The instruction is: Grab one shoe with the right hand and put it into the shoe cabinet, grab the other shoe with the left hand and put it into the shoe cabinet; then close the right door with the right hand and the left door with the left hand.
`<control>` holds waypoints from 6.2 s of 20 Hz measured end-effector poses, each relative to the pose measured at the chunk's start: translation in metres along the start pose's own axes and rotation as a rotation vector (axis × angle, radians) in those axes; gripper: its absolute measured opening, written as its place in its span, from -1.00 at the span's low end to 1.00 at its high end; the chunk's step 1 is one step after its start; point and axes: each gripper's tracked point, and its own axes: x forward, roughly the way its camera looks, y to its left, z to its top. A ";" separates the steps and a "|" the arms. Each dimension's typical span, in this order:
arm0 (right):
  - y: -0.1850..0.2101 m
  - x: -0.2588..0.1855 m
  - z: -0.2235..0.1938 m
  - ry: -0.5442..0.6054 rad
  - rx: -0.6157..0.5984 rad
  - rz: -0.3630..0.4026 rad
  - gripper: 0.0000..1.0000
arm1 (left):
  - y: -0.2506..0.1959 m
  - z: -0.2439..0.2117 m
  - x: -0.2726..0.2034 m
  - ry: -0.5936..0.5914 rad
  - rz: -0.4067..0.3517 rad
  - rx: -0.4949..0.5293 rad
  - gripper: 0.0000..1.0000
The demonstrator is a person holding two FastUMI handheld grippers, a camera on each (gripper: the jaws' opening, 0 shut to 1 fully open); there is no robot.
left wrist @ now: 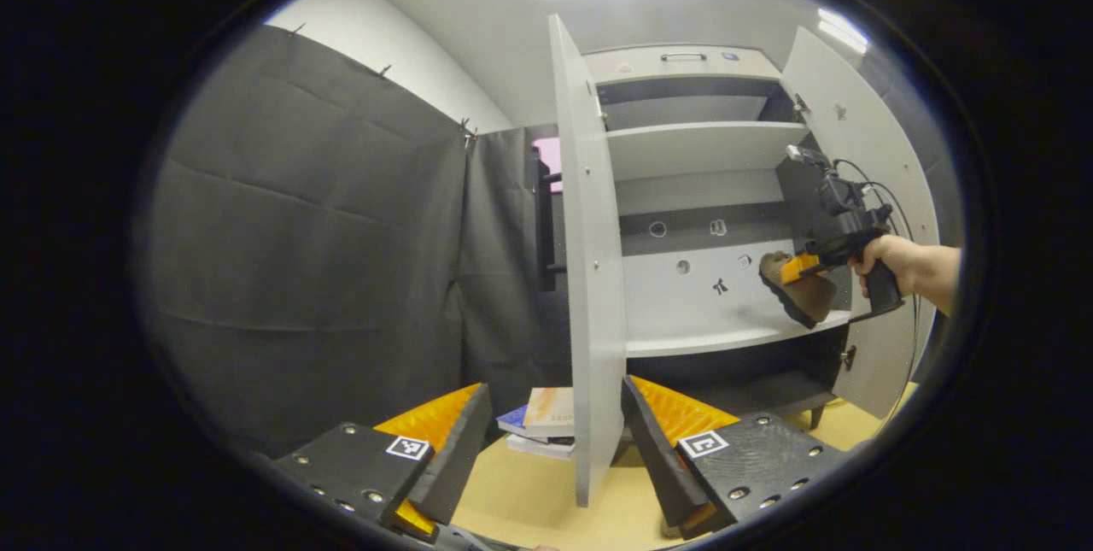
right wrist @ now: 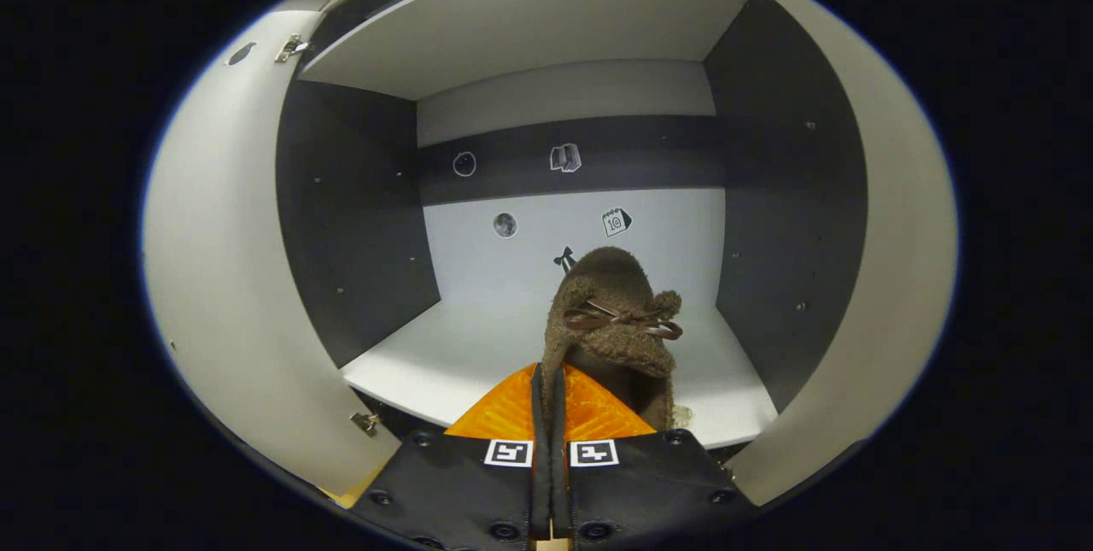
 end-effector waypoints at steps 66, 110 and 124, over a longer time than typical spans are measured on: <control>-0.030 -0.203 -0.116 -0.150 -0.105 -0.255 0.93 | -0.176 -0.334 0.030 0.775 -0.480 0.059 0.66; -0.045 -0.263 -0.131 -0.144 -0.101 -0.175 1.00 | -0.211 -0.005 0.169 0.239 -0.352 -0.164 -0.96; -0.066 -0.271 -0.141 -0.134 -0.048 -0.358 0.93 | -0.248 0.049 0.307 0.135 -0.352 -0.194 -0.96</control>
